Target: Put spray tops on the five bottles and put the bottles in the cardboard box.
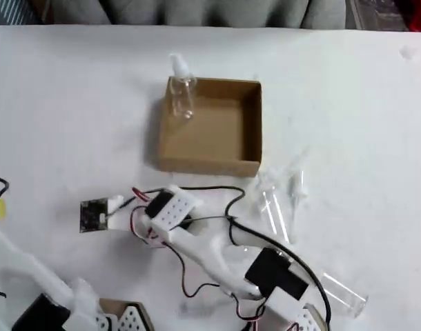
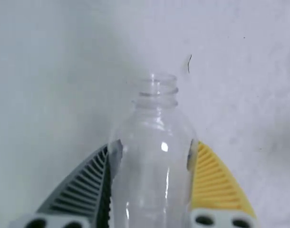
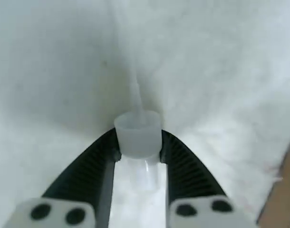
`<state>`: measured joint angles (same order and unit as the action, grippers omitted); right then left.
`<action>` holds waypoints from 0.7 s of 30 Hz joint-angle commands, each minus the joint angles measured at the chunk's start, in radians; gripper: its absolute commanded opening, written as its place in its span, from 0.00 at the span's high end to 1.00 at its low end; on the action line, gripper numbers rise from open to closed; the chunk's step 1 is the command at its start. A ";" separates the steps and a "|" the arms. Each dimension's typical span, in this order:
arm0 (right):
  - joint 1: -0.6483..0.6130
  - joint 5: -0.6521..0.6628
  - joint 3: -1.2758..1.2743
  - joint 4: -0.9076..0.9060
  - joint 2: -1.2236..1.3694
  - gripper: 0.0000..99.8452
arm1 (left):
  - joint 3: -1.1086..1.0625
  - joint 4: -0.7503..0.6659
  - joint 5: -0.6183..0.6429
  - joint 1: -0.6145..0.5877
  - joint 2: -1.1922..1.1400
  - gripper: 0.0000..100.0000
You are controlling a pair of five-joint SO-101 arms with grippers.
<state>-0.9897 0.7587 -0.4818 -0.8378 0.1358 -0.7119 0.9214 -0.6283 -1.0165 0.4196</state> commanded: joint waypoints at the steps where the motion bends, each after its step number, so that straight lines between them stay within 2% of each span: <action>1: 0.054 0.005 0.124 -0.252 -0.137 0.98 | 0.052 0.029 -0.009 -0.010 0.054 0.98; 7: 0.136 0.011 0.233 -0.644 -0.361 0.98 | 0.226 0.275 -0.008 0.007 0.054 0.98; 11: 0.242 0.017 0.282 -0.812 -0.509 0.98 | 0.275 0.422 -0.006 0.097 0.054 0.98; 13: 0.309 0.066 0.288 -0.880 -0.573 0.98 | 0.285 0.476 0.037 0.159 0.054 0.98; 17: 0.542 0.127 0.238 -0.888 -0.705 0.98 | 0.290 0.516 0.221 0.272 0.056 0.98; 21: 0.785 0.258 0.157 -0.888 -0.806 0.98 | 0.249 0.511 0.295 0.401 0.054 0.98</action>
<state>-0.4327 0.8953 -0.2762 -1.6985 -0.5608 -0.4849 1.4293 -0.4120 -0.7373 0.4196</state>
